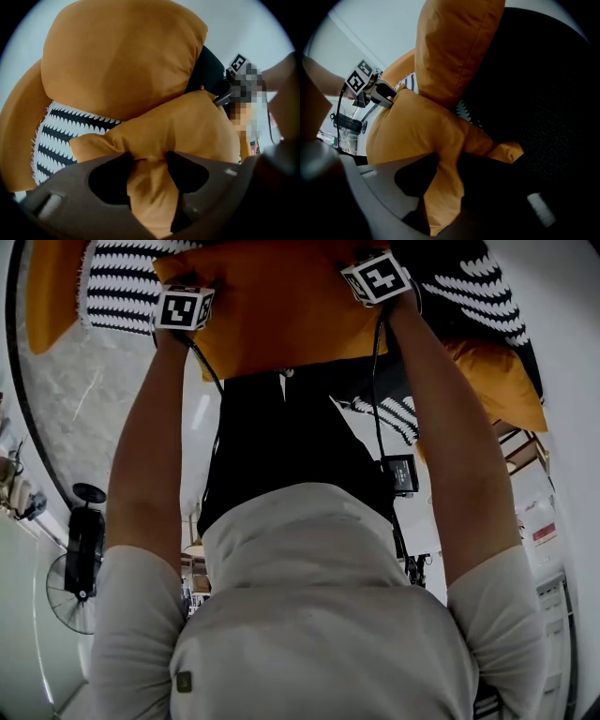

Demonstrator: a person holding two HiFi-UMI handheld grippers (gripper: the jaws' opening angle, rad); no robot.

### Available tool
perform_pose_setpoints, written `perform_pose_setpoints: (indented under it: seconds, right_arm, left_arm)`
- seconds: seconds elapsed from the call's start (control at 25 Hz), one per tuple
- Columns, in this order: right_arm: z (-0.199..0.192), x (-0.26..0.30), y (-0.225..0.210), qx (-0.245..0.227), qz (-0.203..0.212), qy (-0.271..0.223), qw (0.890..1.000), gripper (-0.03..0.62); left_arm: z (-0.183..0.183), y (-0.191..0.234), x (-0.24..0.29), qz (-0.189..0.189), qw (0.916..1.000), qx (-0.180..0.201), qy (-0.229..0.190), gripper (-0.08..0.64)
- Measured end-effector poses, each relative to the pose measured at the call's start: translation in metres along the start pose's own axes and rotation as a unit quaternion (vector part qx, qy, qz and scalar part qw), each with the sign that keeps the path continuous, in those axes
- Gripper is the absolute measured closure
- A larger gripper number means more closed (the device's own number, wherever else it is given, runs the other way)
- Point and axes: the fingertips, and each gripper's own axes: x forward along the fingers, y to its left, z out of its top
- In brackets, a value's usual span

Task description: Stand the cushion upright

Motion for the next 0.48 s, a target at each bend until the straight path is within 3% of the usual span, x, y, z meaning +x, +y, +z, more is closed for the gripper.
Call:
perform_pose_setpoints:
  seconds: [0.2, 0.32, 0.48]
  right_arm:
    - [-0.002, -0.014, 0.005, -0.019, -0.001, -0.025, 1.000, 0.560]
    - [-0.005, -0.027, 0.013, -0.028, 0.003, -0.045, 0.999, 0.574]
    - [-0.012, -0.043, 0.026, -0.022, 0.011, -0.061, 0.998, 0.575]
  left_arm:
    - [-0.003, -0.009, -0.003, 0.003, 0.9996, 0.016, 0.025, 0.456]
    - [-0.005, -0.018, -0.010, 0.002, 0.9997, 0.024, 0.011, 0.518]
    - [-0.011, -0.028, -0.029, 0.010, 0.9998, 0.015, -0.007, 0.541]
